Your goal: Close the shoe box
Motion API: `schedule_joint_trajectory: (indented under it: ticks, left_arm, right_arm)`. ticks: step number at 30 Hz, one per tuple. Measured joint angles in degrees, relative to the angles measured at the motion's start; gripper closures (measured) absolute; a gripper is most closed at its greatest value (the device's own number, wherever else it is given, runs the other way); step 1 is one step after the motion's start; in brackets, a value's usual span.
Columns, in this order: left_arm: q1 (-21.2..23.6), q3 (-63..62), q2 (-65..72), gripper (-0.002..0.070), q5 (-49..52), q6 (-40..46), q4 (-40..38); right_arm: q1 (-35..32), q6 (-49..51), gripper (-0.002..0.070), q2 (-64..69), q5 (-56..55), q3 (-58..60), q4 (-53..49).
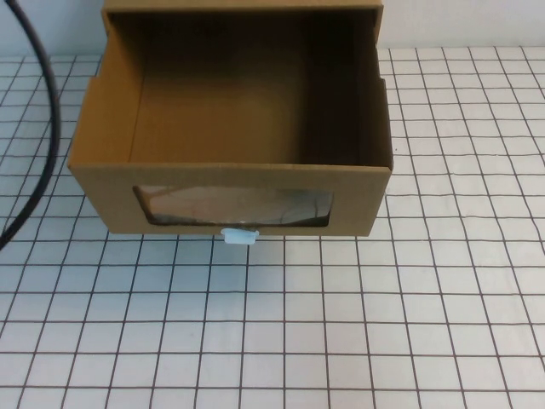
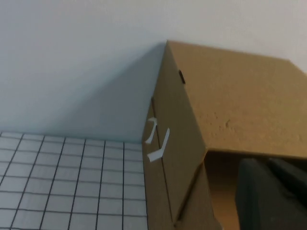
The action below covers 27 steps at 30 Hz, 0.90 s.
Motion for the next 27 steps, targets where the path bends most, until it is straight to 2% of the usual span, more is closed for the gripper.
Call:
schedule_joint_trajectory:
  ticks: [2, 5, 9, 12, 15, 19, 22, 27]
  left_arm:
    - [0.0, -2.4, 3.2, 0.0677, 2.7, 2.6, -1.3]
    - [0.0, -8.9, 8.8, 0.0677, 6.9, 11.5, -7.2]
    - [0.0, -20.4, 18.0, 0.0677, 14.9, 25.9, -20.9]
    - [0.0, -30.0, 26.3, 0.0677, 21.8, 34.7, -31.6]
    - [0.0, -40.5, 36.2, 0.0677, 27.9, 38.7, -39.3]
    - [0.0, -52.9, 48.4, 0.0677, 33.7, 39.6, -45.7]
    - [0.0, -62.8, 57.5, 0.0677, 37.7, 36.7, -47.5]
    - [0.0, -74.8, 70.5, 0.0677, 42.7, 26.5, -49.9]
  right_arm:
    - [2.1, -11.1, 0.0691, 1.2, 0.0, 0.7, 9.2]
    - [5.7, -36.5, 0.0691, 3.5, 1.7, 0.7, 25.7]
    - [9.5, -65.3, 0.0691, 8.7, 9.6, 0.7, 47.4]
    - [11.6, -77.7, 0.0691, 14.4, 17.9, 0.7, 55.2]
    - [14.2, -84.8, 0.0691, 19.5, 23.3, 0.7, 57.3]
    - [20.2, -88.5, 0.0691, 23.6, 24.0, 0.7, 57.1]
    - [27.5, -89.2, 0.0691, 24.9, 17.5, 0.7, 56.0]
    - [42.3, -90.1, 0.0691, 27.8, 2.0, 0.7, 50.9]
